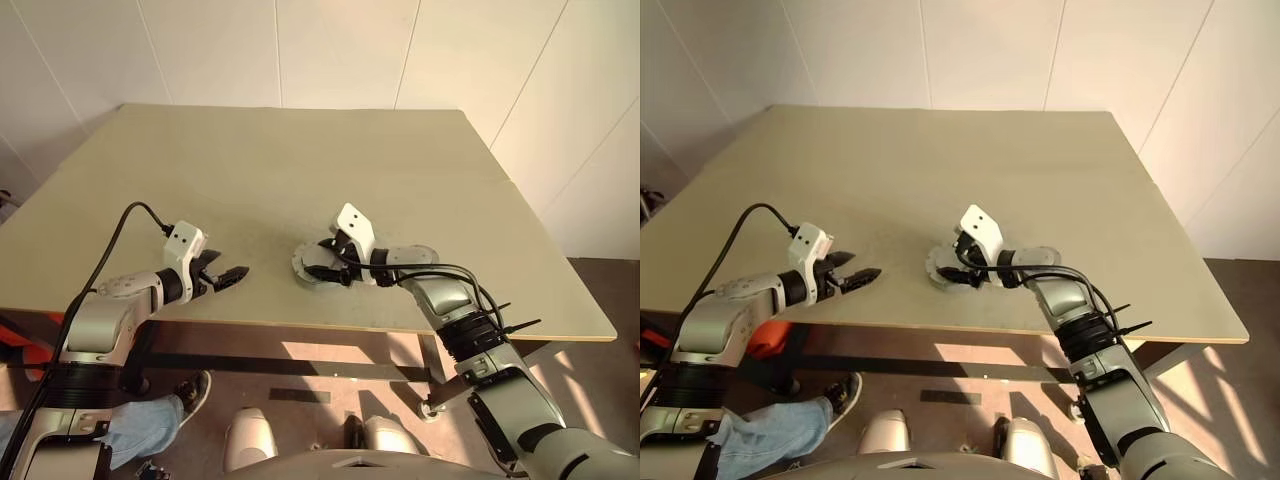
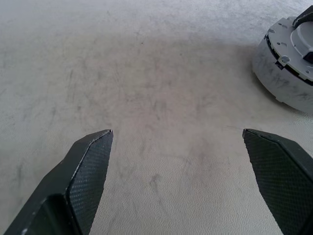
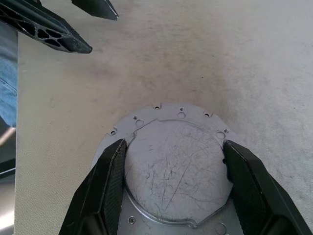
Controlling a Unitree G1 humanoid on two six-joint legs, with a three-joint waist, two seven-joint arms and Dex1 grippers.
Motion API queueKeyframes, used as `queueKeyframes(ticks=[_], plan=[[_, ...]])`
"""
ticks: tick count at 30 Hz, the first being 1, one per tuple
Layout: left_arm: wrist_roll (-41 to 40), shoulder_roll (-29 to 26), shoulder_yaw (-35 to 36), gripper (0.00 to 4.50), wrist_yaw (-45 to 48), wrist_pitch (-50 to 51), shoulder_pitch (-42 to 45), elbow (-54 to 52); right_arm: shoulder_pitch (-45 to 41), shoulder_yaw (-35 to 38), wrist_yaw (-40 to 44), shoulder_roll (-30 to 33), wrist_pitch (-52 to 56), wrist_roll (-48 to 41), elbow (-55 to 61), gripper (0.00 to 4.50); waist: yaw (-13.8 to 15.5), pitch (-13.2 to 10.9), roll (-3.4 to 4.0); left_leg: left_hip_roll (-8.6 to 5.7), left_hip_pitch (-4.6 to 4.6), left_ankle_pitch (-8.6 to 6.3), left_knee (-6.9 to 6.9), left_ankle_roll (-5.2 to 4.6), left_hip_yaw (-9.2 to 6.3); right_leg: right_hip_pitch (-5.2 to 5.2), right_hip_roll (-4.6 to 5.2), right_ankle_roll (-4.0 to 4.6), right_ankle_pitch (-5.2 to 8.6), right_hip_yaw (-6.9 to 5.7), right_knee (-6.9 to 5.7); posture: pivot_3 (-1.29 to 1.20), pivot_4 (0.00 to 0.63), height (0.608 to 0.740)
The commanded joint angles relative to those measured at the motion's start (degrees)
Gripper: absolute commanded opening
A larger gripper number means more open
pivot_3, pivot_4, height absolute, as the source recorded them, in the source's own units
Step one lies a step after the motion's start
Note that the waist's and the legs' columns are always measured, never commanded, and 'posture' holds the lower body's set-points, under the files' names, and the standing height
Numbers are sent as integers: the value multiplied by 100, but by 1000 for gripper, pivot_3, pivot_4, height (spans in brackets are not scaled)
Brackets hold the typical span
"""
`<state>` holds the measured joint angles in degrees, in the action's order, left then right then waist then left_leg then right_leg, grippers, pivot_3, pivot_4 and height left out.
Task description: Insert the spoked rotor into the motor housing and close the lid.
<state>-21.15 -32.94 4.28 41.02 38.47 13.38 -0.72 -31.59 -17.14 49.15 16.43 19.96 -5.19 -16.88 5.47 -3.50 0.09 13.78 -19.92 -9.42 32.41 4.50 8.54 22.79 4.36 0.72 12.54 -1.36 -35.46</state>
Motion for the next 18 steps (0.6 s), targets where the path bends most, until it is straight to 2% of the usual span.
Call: queueKeyframes(ticks=[1,10,17,18], plan=[[-7,-34,22,4500,29,-80,106,-107,39,-53,-55,121,64,207,-283,3032,4,0,-1,0,0,0,2,0,-1,-2,0,-2,1,0,0,0,0,740],[-106,61,49,4500,-18,16,151,-181,21,-76,-46,152,17,244,-342,3032,6,3,-4,-1,2,0,11,0,-2,-11,2,-8,5,0,0,0,0,740],[-679,898,197,4500,-428,637,708,-168,19,-81,-64,152,4,256,-349,3032,11,5,-6,-2,2,0,17,0,-2,-18,3,-7,4,0,0,0,0,740],[-730,1038,226,4113,-531,700,813,-96,22,-80,-66,155,3,254,-349,3032,10,5,-6,-2,2,0,18,0,-2,-18,3,-7,4,0,0,0,0,740]])
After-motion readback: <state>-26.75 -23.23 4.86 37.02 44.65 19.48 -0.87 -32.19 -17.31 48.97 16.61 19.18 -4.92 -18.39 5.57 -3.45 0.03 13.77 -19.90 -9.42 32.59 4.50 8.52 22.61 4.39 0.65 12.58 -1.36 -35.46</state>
